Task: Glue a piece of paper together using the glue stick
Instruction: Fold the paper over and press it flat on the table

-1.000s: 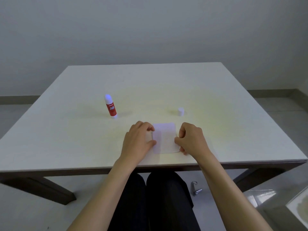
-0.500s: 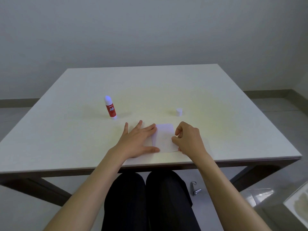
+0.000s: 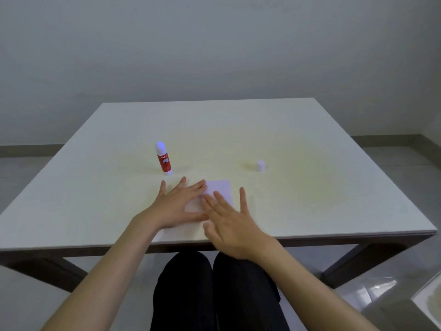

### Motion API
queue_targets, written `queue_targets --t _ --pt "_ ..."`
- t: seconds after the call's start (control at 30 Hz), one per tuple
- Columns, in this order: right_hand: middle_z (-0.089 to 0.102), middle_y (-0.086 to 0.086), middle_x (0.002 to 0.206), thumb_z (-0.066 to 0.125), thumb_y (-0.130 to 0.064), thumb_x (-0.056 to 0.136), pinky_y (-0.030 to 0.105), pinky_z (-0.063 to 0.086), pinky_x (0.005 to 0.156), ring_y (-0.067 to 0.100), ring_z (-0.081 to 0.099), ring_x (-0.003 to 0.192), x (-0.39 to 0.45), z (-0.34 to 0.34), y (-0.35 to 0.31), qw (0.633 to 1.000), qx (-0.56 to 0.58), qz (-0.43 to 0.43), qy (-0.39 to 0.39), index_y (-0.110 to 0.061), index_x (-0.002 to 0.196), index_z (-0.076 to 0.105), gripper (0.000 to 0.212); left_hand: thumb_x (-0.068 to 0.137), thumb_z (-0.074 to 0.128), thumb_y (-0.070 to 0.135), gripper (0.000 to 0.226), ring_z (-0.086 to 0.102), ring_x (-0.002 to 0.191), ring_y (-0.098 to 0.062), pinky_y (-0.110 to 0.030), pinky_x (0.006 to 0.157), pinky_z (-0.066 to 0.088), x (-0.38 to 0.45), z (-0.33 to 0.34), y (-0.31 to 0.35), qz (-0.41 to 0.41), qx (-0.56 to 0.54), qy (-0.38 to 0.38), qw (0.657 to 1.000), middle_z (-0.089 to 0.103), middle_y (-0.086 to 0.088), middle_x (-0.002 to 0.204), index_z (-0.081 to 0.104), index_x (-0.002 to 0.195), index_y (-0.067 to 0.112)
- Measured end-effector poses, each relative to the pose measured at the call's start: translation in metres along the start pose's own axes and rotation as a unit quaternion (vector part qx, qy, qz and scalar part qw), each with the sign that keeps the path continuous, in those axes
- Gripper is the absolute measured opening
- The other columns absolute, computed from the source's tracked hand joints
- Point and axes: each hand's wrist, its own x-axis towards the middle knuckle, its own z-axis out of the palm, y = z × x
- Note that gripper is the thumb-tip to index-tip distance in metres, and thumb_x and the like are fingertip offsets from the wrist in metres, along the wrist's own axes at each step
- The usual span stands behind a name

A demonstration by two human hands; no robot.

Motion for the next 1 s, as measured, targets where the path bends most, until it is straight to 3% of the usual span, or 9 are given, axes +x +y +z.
queue_targets --t 0.17,0.33,0.5,0.7,0.87,1.0 --pt "-0.012 -0.002 0.161 0.012 -0.045 0.098 0.058 -0.023 0.11 0.02 -0.018 0.146 0.033 -0.024 0.028 0.99 -0.071 0.104 -0.07 -0.015 0.151 -0.007 0.064 0.083 0.046 0.064 0.086 -0.017 0.146 -0.018 -0.054 0.114 -0.016 -0.002 0.001 -0.001 -0.001 0.015 -0.021 1.0 -0.007 0.026 0.156 0.0 0.149 0.037" --pt "-0.013 -0.005 0.16 0.006 -0.052 0.088 0.051 -0.035 0.1 0.02 -0.02 0.146 0.002 0.005 -0.002 0.998 -0.051 -0.011 -0.038 -0.019 0.151 -0.007 0.072 0.082 0.046 0.065 0.089 -0.022 0.145 -0.016 -0.054 0.114 -0.018 -0.003 0.001 -0.001 0.007 -0.002 -0.039 0.999 -0.011 0.026 0.156 -0.005 0.149 0.035" --pt "-0.011 -0.011 0.16 0.014 -0.041 0.097 0.058 -0.026 0.108 0.023 -0.023 0.145 0.023 -0.02 0.023 0.992 -0.058 0.09 -0.062 -0.024 0.151 -0.007 0.06 0.083 0.044 0.066 0.09 -0.026 0.144 -0.017 -0.054 0.113 -0.019 -0.003 -0.003 -0.001 0.003 0.022 -0.064 0.998 -0.017 0.024 0.155 -0.011 0.148 0.036" --pt "-0.014 -0.011 0.16 0.009 -0.049 0.09 0.053 -0.031 0.101 0.023 -0.021 0.145 0.008 0.003 0.005 0.998 -0.056 -0.001 -0.032 -0.024 0.151 -0.009 0.067 0.085 0.045 0.063 0.091 -0.027 0.143 -0.017 -0.054 0.113 -0.02 -0.003 0.0 -0.002 0.009 -0.001 -0.063 0.998 -0.017 0.026 0.154 -0.012 0.148 0.033" --pt "-0.012 -0.01 0.16 0.016 -0.04 0.097 0.057 -0.023 0.11 0.025 -0.022 0.145 0.012 -0.015 0.028 0.992 -0.061 0.108 -0.035 -0.024 0.151 -0.008 0.062 0.085 0.045 0.062 0.09 -0.029 0.142 -0.016 -0.052 0.112 -0.023 -0.002 -0.001 -0.002 0.005 0.008 -0.072 0.997 -0.02 0.029 0.15 -0.013 0.148 0.034" --pt "-0.012 -0.007 0.161 0.016 -0.043 0.094 0.051 -0.031 0.105 0.022 -0.022 0.145 -0.02 0.0 0.005 0.998 -0.041 0.045 0.004 -0.022 0.151 -0.006 0.065 0.086 0.044 0.061 0.089 -0.03 0.142 -0.017 -0.051 0.111 -0.024 -0.002 -0.002 -0.001 0.003 0.005 -0.079 0.997 -0.02 0.027 0.152 -0.014 0.148 0.034"
